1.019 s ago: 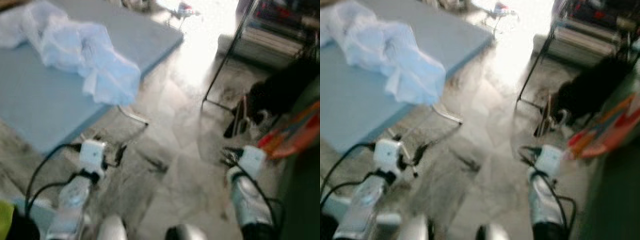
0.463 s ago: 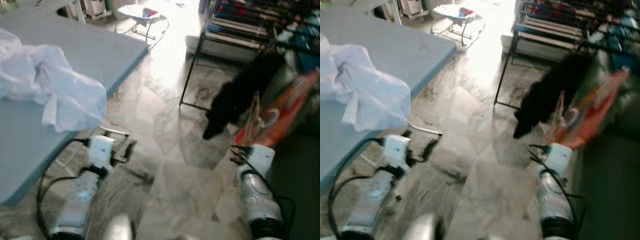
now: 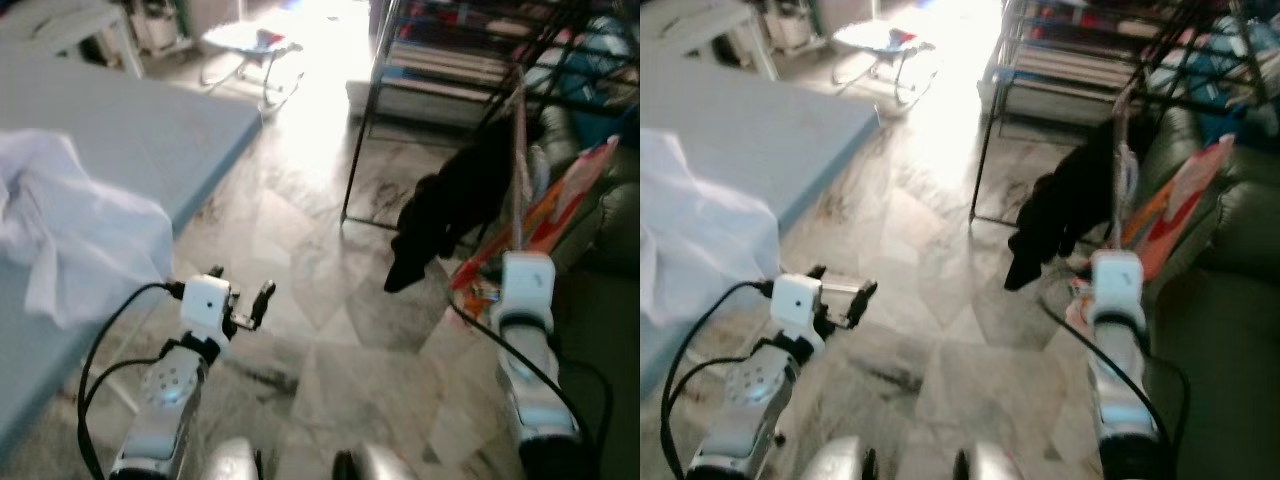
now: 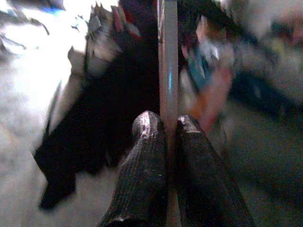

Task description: Hang hanger

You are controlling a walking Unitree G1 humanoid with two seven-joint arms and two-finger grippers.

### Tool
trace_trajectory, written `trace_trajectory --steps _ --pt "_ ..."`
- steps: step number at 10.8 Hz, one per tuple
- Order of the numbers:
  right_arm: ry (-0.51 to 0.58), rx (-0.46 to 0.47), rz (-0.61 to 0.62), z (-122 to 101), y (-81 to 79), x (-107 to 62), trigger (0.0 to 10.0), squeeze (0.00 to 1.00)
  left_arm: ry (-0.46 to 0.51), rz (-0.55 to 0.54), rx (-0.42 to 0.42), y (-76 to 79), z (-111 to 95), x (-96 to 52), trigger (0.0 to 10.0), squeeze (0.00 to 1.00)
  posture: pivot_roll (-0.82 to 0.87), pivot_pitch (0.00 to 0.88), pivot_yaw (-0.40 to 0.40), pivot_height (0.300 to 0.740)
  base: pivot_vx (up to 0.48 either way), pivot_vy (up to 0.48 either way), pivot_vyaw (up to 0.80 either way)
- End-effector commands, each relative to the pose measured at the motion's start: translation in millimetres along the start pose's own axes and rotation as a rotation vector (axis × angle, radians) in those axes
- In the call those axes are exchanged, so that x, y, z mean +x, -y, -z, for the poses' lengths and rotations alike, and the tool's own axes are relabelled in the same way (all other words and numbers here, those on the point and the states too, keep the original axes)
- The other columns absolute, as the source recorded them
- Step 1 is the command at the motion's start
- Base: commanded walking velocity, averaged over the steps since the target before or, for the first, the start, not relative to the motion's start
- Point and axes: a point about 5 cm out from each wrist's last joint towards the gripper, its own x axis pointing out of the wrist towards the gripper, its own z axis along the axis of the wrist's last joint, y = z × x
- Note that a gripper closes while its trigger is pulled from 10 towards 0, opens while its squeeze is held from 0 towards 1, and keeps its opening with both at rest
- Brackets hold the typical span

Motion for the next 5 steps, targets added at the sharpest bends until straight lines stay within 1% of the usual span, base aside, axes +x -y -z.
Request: trace_trajectory --steps 1,2,3,4,5 --pt "0.062 0.008 -0.074 -12 -17.9 0.3 10.0 0.0 0.007 -0.014 0.029 -4.2 -1 -2.8 10.0 0.0 0.08 0.113 -0.077 0.74 0.0 0.0 0.0" --pt "0.052 0.034 -0.135 -9 -27.6 -2.0 10.0 0.0 0.006 -0.022 0.023 -3.6 -1 -2.5 10.0 0.0 0.08 0.113 -0.078 0.74 0.0 0.0 0.0" --pt "-0.051 0.109 -0.211 3 -41.0 -6.3 10.0 0.0 0.004 -0.026 0.024 -3.1 0 -2.3 10.0 0.0 0.08 0.113 -0.079 0.74 0.0 0.0 0.0" --pt "-0.231 0.196 -0.194 25 -43.4 -9.7 10.0 0.0 0.002 -0.021 0.026 -2.1 0 -2.6 10.0 0.0 0.08 0.112 -0.08 0.74 0.0 0.0 0.0" --pt "-0.417 0.296 -0.144 47 -42.1 -14.1 10.0 0.0 0.001 -0.014 0.028 -1.0 1 -2.3 10.0 0.0 0.08 0.113 -0.081 0.74 0.0 0.0 0.0"
